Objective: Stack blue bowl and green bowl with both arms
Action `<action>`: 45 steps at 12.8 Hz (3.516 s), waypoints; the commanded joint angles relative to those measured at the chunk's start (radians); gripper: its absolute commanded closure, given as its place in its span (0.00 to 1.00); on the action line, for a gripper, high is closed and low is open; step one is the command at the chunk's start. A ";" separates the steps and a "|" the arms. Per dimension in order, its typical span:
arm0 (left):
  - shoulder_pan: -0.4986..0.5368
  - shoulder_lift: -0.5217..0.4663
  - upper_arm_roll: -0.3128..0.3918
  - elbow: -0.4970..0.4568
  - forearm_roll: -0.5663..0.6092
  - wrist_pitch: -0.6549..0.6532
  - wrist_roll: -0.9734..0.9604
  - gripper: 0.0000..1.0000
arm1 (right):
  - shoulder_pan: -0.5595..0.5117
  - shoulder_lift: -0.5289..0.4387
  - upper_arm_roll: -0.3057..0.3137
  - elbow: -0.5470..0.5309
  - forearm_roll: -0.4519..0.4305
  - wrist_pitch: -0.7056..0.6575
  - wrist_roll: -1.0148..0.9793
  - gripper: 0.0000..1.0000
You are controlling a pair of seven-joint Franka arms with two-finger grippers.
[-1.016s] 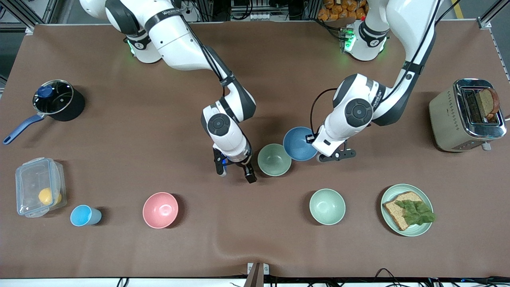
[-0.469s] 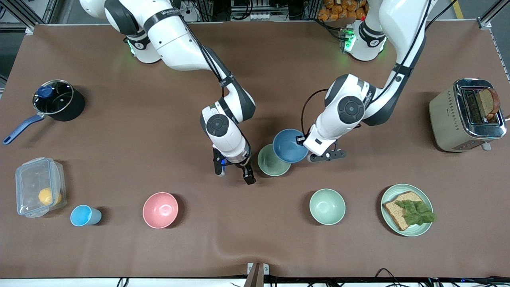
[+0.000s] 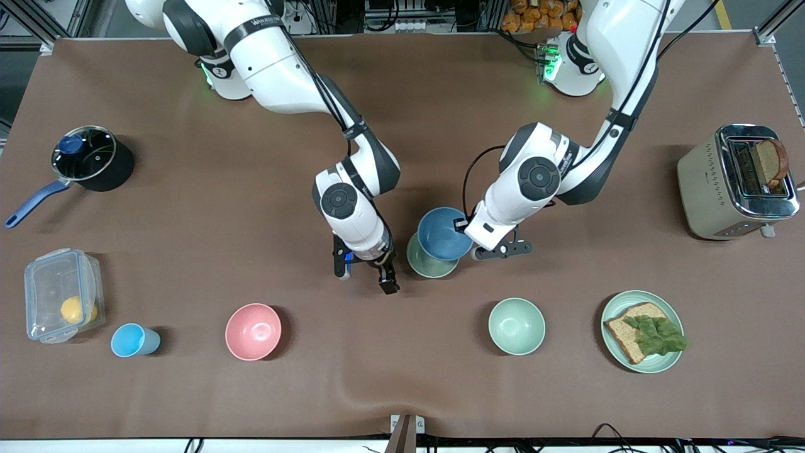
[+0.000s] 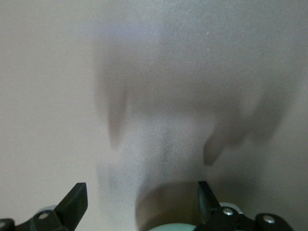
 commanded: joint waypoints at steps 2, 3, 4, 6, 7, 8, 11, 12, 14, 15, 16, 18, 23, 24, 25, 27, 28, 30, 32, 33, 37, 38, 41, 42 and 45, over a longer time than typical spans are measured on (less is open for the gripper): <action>-0.024 0.059 0.005 0.068 -0.018 0.001 -0.017 1.00 | -0.010 0.016 0.007 0.026 0.019 0.000 0.020 0.00; -0.025 0.070 0.005 0.079 -0.018 0.001 -0.017 1.00 | -0.010 0.017 0.007 0.026 0.019 0.000 0.020 0.00; -0.027 0.082 0.005 0.080 -0.015 0.001 -0.017 1.00 | -0.010 0.025 0.007 0.024 0.019 0.000 0.020 0.00; -0.027 0.099 0.005 0.082 -0.009 0.006 -0.015 1.00 | -0.010 0.030 0.007 0.026 0.018 0.002 0.022 0.00; -0.027 0.108 0.005 0.082 -0.012 0.020 -0.015 1.00 | -0.013 0.030 0.007 0.026 0.019 0.002 0.022 0.00; -0.027 0.116 0.005 0.082 -0.015 0.034 -0.017 1.00 | -0.014 0.030 0.007 0.026 0.019 0.002 0.024 0.00; -0.030 0.128 0.005 0.082 -0.010 0.041 -0.015 1.00 | -0.014 0.030 0.007 0.026 0.018 0.002 0.022 0.00; -0.030 0.134 0.005 0.084 -0.012 0.041 -0.015 1.00 | -0.015 0.030 0.007 0.026 0.018 0.002 0.022 0.00; -0.030 0.142 0.005 0.116 -0.015 0.041 -0.015 1.00 | -0.015 0.030 0.007 0.026 0.018 0.002 0.022 0.00; -0.030 0.147 0.005 0.122 -0.015 0.041 -0.015 1.00 | -0.015 0.030 0.007 0.026 0.018 0.002 0.022 0.00; -0.030 0.151 0.005 0.122 -0.012 0.041 -0.015 1.00 | -0.015 0.030 0.007 0.026 0.018 0.002 0.022 0.00; -0.030 0.159 0.005 0.122 -0.010 0.041 -0.015 1.00 | -0.014 0.030 0.007 0.027 0.019 0.005 0.022 0.00; -0.030 0.162 0.005 0.123 -0.009 0.041 -0.006 1.00 | 0.014 0.030 0.009 0.027 0.019 0.003 0.066 0.00; -0.030 0.165 0.005 0.123 -0.009 0.041 -0.006 1.00 | 0.014 0.030 0.009 0.027 0.019 0.003 0.066 0.00; -0.030 0.170 0.005 0.128 -0.010 0.041 -0.008 0.77 | 0.020 0.030 0.009 0.027 0.019 0.003 0.074 0.00; -0.031 0.171 0.005 0.143 -0.015 0.041 -0.017 0.09 | 0.031 0.030 0.009 0.027 0.019 0.003 0.093 0.00; -0.031 0.170 0.005 0.145 -0.013 0.041 -0.017 0.00 | 0.031 0.030 0.009 0.027 0.019 0.003 0.093 0.00; -0.039 0.161 0.005 0.149 -0.015 0.041 -0.024 0.00 | 0.029 0.030 0.009 0.027 0.019 0.002 0.093 0.00; -0.036 0.141 0.005 0.166 -0.012 0.031 -0.025 0.00 | 0.029 0.028 0.009 0.027 0.019 0.002 0.093 0.00; -0.025 0.121 0.005 0.163 -0.009 0.023 -0.023 0.00 | 0.026 0.027 0.009 0.027 0.019 0.000 0.091 0.00; 0.025 -0.029 0.014 0.159 -0.004 -0.129 -0.015 0.00 | 0.019 0.010 0.007 0.027 0.009 -0.011 0.085 0.00; 0.053 -0.075 0.015 0.159 -0.002 -0.176 -0.014 0.00 | 0.019 0.007 0.007 0.026 0.006 -0.018 0.080 0.00; 0.137 -0.229 0.013 0.162 0.075 -0.342 0.027 0.00 | 0.007 -0.012 0.001 0.018 -0.002 -0.085 0.006 0.00; 0.162 -0.269 0.013 0.165 0.092 -0.388 0.061 0.00 | 0.000 -0.024 -0.003 0.018 -0.004 -0.136 -0.046 0.00; 0.234 -0.370 0.013 0.168 0.097 -0.480 0.185 0.00 | -0.001 -0.067 -0.072 0.018 -0.004 -0.251 -0.226 0.00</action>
